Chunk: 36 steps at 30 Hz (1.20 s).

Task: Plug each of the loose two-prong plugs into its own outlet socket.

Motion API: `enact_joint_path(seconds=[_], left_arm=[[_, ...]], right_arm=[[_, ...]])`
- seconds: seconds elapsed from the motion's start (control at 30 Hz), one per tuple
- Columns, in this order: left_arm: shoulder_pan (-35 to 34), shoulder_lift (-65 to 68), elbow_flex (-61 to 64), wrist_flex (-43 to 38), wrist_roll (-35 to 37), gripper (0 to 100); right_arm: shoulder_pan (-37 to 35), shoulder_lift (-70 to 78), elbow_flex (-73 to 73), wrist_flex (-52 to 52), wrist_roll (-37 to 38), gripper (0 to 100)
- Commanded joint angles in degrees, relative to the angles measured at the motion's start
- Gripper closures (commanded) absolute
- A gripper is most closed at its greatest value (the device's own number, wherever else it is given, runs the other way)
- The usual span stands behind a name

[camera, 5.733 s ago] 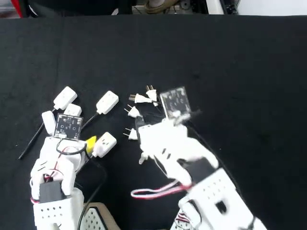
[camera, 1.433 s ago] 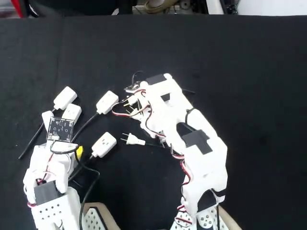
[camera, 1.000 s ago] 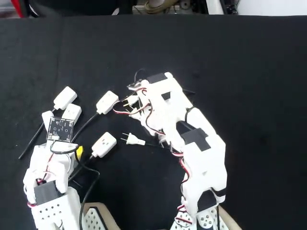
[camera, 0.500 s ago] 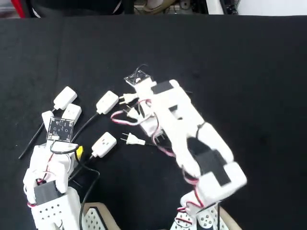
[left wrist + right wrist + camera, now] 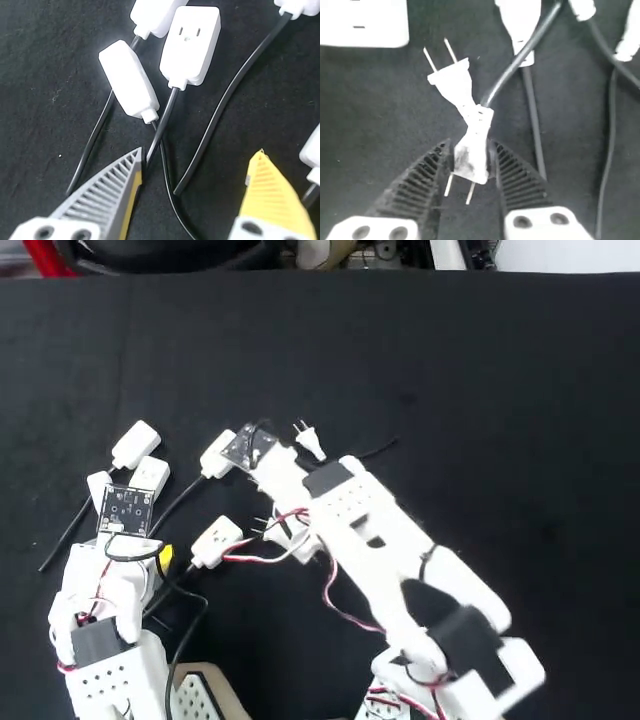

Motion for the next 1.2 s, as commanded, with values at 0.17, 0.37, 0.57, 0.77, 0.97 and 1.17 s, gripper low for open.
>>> enact_joint_path(seconds=[0.17,0.37,0.57,0.77,0.97,1.17], left_arm=[[0.0,-0.4,1.1,-0.4,-0.4,68],[0.0,-0.4,1.1,-0.4,-0.4,68],[0.0,-0.4,1.1,-0.4,-0.4,68],[0.0,-0.4,1.1,-0.4,-0.4,68],[0.0,-0.4,1.1,-0.4,-0.4,68],[0.0,-0.4,1.1,-0.4,-0.4,68]], right_arm=[[0.0,9.5,-11.1,8.3,0.7,79.0],[4.5,6.7,-13.4,12.1,0.4,86.2],[7.0,6.4,-12.1,9.8,0.3,90.2],[3.3,10.2,-13.1,8.4,-3.0,90.2],[-1.7,5.4,-13.2,8.4,-7.6,90.3],[-6.1,6.0,-11.2,8.8,-11.0,90.3]])
